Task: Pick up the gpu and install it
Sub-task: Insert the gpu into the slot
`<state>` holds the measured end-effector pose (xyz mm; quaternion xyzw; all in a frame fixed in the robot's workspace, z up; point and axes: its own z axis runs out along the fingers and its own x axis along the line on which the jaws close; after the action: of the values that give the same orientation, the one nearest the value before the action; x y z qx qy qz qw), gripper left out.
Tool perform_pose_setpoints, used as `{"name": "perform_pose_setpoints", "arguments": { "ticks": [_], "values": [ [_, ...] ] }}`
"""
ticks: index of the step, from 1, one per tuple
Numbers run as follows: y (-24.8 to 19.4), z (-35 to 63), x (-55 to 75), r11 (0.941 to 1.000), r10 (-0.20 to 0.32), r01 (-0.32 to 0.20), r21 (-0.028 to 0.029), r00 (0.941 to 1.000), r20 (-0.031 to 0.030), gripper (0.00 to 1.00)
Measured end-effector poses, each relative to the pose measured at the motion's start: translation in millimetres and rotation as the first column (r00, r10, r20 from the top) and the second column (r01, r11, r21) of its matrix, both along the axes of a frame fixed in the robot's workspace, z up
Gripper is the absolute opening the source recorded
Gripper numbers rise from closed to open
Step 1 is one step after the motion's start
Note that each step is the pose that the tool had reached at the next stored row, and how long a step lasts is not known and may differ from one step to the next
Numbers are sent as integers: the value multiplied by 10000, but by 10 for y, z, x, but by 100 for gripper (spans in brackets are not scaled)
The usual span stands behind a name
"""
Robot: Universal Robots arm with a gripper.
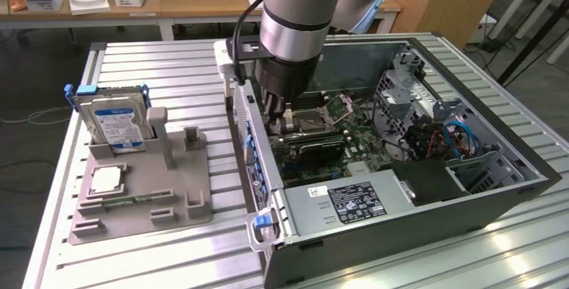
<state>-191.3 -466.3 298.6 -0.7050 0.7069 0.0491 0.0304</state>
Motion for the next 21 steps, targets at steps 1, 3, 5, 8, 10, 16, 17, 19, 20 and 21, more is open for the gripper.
{"name": "perform_pose_setpoints", "arguments": {
  "ticks": [1,3,5,8,10,16,17,19,20,21],
  "values": [
    [0,0,-1,10000,1,-1,0,10000,-23,11],
    [0,0,-3,10000,0,0,-1,10000,-48,11],
    [0,-2,-4,10000,1,-1,-1,10000,-48,11],
    [-3,-15,-5,10000,-1,1,2,10000,-40,11],
    [-5,-30,-4,10000,-1,1,2,10000,-16,11],
    [-5,-65,-2,10000,-1,1,1,10000,89,11],
    [-5,-69,0,10000,0,0,0,10000,96,11],
    [-5,-76,13,10000,0,0,0,9999,103,11],
    [-5,-81,25,10000,-1,1,1,9999,107,11],
    [-5,-86,44,10000,-1,1,2,9999,113,11]
  ]
}}
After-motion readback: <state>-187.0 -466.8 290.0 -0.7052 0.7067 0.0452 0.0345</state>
